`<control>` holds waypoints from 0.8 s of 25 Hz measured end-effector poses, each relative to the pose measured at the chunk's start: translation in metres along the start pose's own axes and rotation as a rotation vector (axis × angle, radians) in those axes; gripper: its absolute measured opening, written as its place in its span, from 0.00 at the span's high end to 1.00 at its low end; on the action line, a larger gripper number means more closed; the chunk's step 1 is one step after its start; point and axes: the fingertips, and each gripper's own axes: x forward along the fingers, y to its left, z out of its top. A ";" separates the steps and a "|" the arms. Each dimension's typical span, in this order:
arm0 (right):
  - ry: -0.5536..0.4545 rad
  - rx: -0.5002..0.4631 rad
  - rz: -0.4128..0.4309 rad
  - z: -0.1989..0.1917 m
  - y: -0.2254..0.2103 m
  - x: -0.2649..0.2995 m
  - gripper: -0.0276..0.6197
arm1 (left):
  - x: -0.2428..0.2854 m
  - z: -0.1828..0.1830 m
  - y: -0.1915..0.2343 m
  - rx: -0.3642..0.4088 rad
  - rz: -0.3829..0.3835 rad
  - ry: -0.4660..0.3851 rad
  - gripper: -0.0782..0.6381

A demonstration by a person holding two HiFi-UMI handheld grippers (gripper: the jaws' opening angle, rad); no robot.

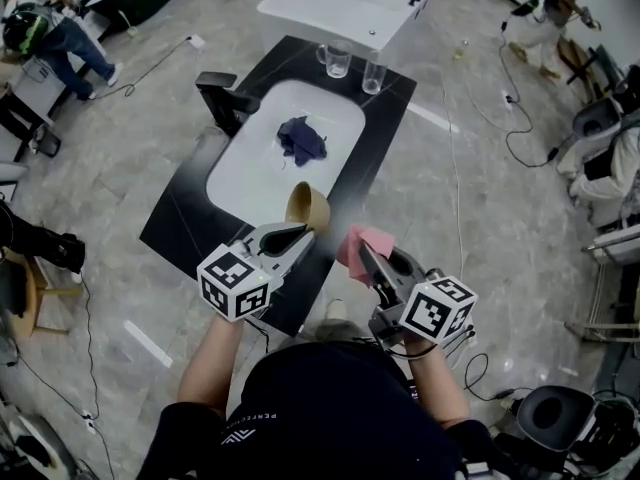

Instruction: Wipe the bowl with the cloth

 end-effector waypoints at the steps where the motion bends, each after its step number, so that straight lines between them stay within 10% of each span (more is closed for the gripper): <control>1: 0.007 -0.015 0.013 0.000 0.005 0.001 0.89 | -0.004 0.001 -0.001 -0.012 0.000 -0.015 0.86; 20: 0.015 -0.141 0.242 0.012 0.085 0.023 0.89 | -0.037 0.002 -0.039 -0.084 -0.130 -0.087 0.86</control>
